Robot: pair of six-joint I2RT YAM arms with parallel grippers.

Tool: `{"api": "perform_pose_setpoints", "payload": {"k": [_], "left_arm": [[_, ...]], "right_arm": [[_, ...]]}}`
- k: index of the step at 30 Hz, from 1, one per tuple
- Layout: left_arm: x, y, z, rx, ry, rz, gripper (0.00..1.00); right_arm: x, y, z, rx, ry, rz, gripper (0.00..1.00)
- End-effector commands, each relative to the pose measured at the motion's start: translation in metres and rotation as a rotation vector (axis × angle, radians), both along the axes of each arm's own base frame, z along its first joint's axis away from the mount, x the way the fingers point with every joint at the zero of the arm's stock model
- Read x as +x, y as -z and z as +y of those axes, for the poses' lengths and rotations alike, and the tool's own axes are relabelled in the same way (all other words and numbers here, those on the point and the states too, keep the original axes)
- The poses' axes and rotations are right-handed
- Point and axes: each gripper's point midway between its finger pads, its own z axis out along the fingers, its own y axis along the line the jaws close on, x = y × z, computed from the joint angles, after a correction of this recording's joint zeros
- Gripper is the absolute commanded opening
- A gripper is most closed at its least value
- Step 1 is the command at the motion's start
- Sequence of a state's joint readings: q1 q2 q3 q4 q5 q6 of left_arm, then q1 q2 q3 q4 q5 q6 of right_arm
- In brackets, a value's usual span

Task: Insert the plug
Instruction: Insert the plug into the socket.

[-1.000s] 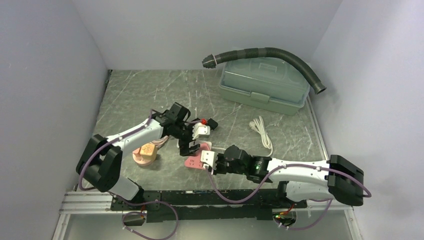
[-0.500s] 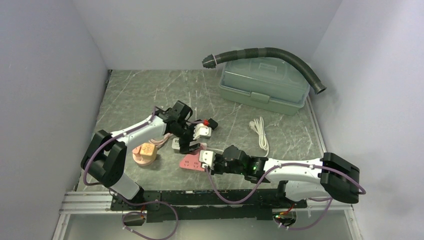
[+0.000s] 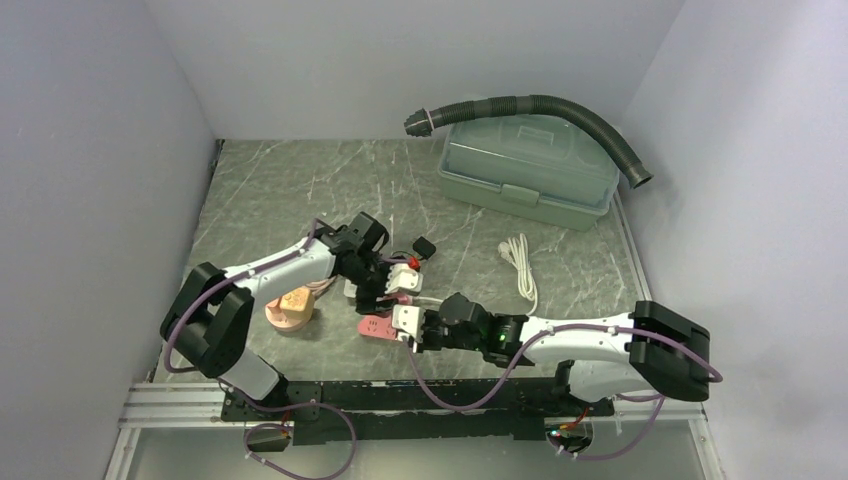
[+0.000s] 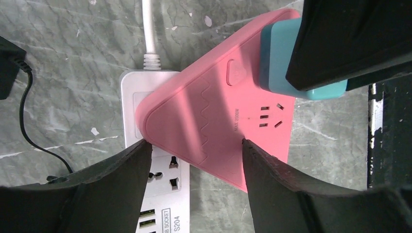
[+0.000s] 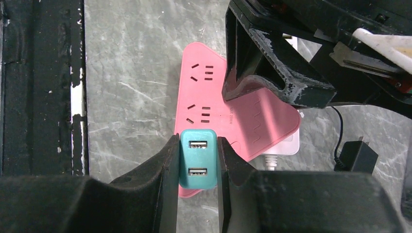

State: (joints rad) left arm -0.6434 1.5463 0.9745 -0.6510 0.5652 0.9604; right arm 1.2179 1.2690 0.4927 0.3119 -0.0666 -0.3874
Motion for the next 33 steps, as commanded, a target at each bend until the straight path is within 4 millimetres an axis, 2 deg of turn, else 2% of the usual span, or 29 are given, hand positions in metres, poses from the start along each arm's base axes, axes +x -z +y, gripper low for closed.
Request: {"api": "perform_pose_setpoints", "payload": {"k": [1, 9, 18, 23, 29, 33], "left_arm": [[0.003, 0.007, 0.007, 0.033, 0.068, -0.086, 0.71], [-0.004, 0.012, 0.012, 0.046, 0.107, -0.094, 0.66], [-0.008, 0.019, 0.017, 0.065, 0.125, -0.095, 0.61], [-0.009, 0.02, 0.02, 0.077, 0.136, -0.103, 0.59], [-0.013, 0.023, 0.023, 0.083, 0.131, -0.087, 0.56], [-0.014, 0.023, 0.024, 0.084, 0.129, -0.088, 0.55]], "right_arm": [[-0.022, 0.055, -0.028, -0.188, -0.018, 0.11, 0.0], [-0.025, 0.065, -0.034, -0.208, 0.004, 0.144, 0.0], [-0.024, 0.062, -0.033, -0.097, 0.072, 0.179, 0.0], [-0.021, 0.068, -0.033, -0.143, 0.08, 0.158, 0.0], [-0.031, 0.085, -0.034, -0.187, 0.083, 0.179, 0.0], [-0.039, 0.088, -0.033, -0.123, 0.096, 0.235, 0.0]]}}
